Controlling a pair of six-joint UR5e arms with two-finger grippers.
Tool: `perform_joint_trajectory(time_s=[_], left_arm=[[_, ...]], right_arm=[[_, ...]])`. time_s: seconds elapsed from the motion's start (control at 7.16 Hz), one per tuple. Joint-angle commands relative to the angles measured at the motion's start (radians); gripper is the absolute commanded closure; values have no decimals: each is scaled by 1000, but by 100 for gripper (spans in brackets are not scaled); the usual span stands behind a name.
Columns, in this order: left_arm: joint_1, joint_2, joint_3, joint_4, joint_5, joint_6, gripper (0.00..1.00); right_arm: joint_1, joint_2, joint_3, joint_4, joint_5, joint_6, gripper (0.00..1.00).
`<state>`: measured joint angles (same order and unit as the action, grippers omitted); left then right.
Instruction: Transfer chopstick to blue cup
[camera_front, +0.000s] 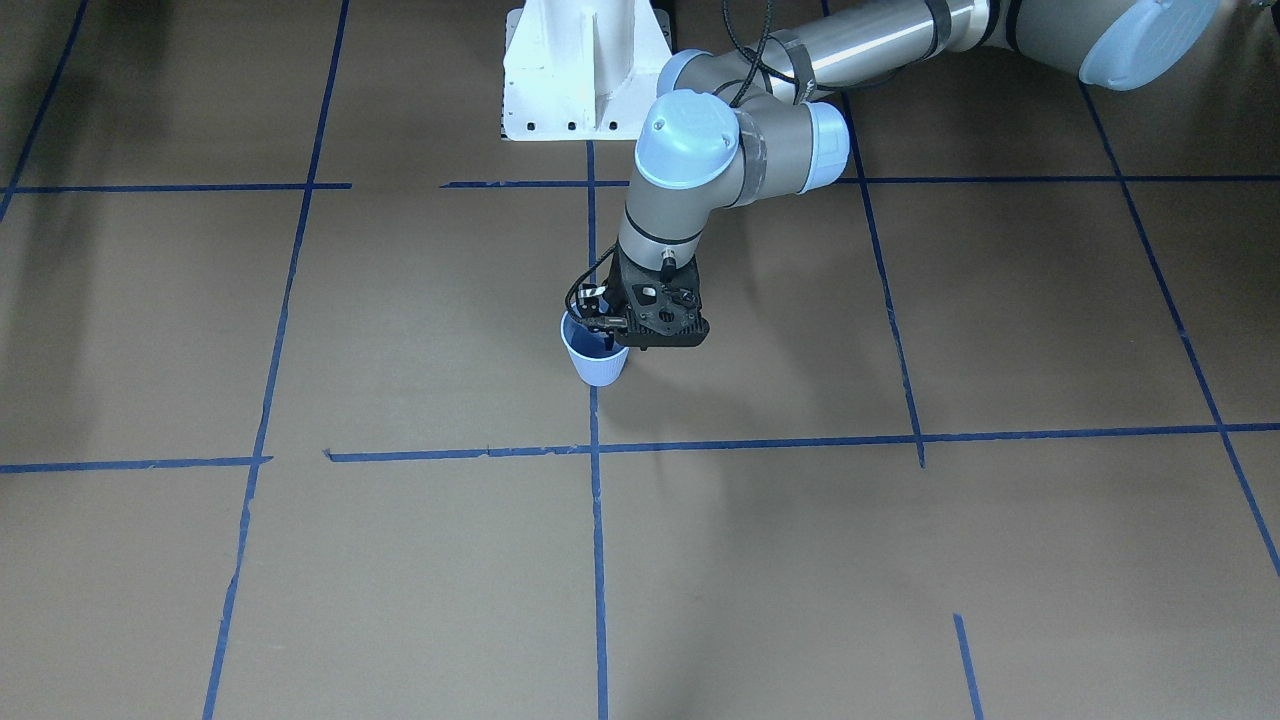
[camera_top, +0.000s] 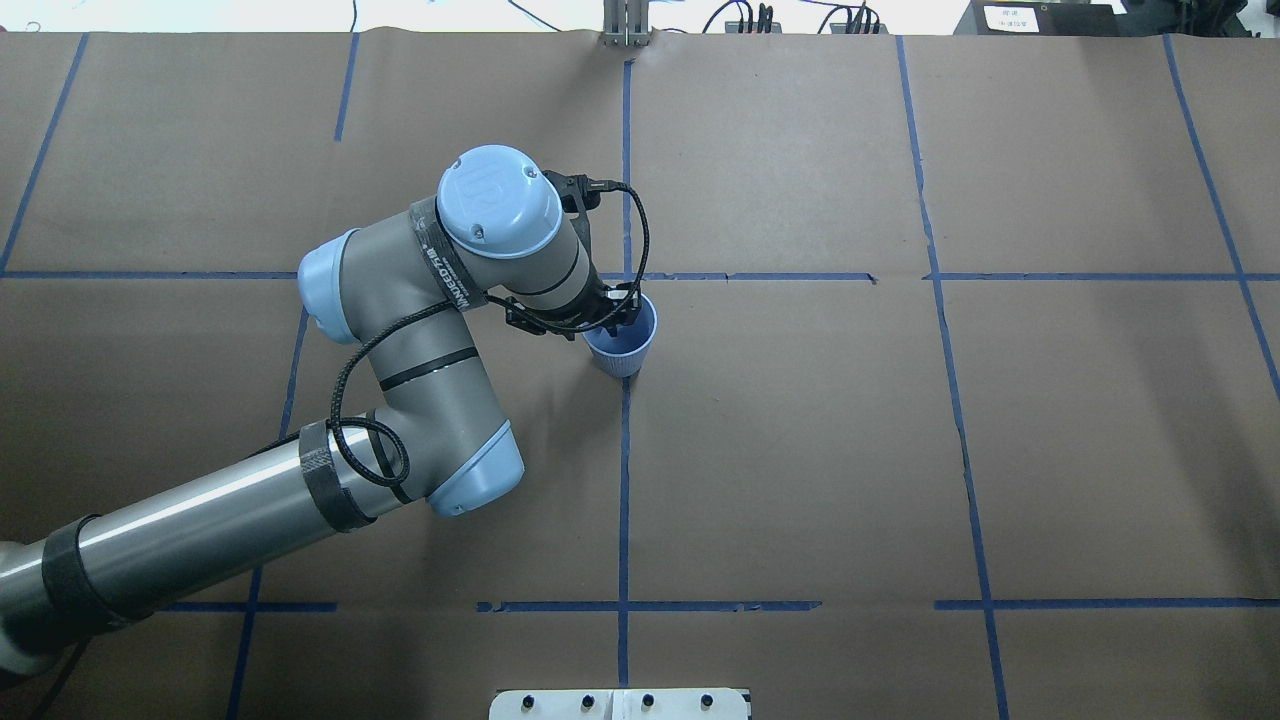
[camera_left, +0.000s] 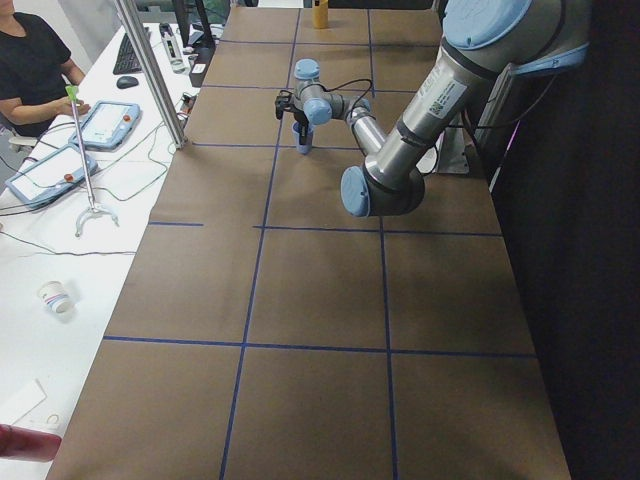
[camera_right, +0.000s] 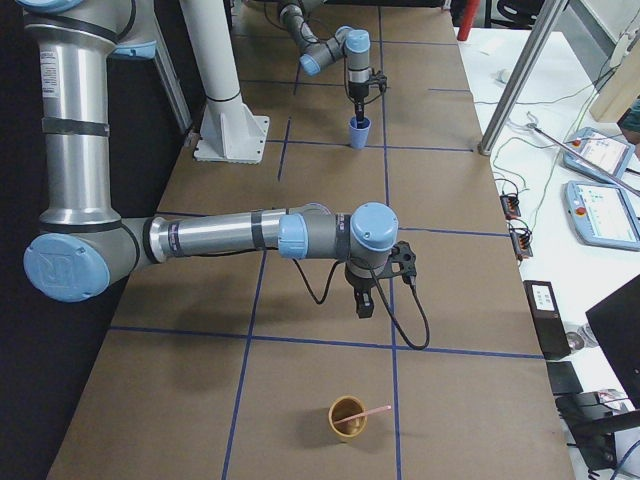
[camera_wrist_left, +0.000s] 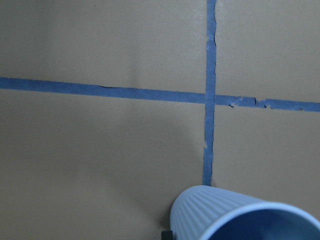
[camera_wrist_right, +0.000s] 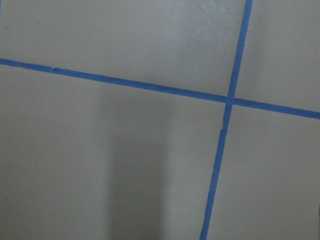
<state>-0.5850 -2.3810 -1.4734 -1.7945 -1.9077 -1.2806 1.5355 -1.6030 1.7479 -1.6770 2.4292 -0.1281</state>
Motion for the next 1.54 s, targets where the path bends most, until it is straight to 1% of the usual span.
perform_joint_trajectory(time_s=[0.0,0.14,0.28,0.42,0.56,0.7,0.84,0.98,1.4], left_arm=[[-80,37,-95,1,-4,-3,0],[-117,60,-122,-2,-7,-2,0],[-127,62,-122,-2,-7,-2,0],[-134,62,-122,-8,-7,-2,0],[-134,60,-122,-8,-7,-2,0],[-134,60,-122,-8,-7,-2,0],[-134,60,-122,-8,-7,-3,0],[-134,62,-126,-6,-7,-3,0],[-134,62,-130,-3,-5,-3,0]], right_arm=[[6,-9,-10,0,-13,-1,0],[68,4,-43,0,-50,1,1],[130,9,-65,0,-92,16,1],[173,8,-83,50,-128,18,1],[220,0,-229,267,-174,22,1],[225,11,-412,513,-176,66,3],[225,11,-486,642,-177,117,6],[225,9,-492,648,-179,142,6],[222,54,-524,651,-177,156,10]])
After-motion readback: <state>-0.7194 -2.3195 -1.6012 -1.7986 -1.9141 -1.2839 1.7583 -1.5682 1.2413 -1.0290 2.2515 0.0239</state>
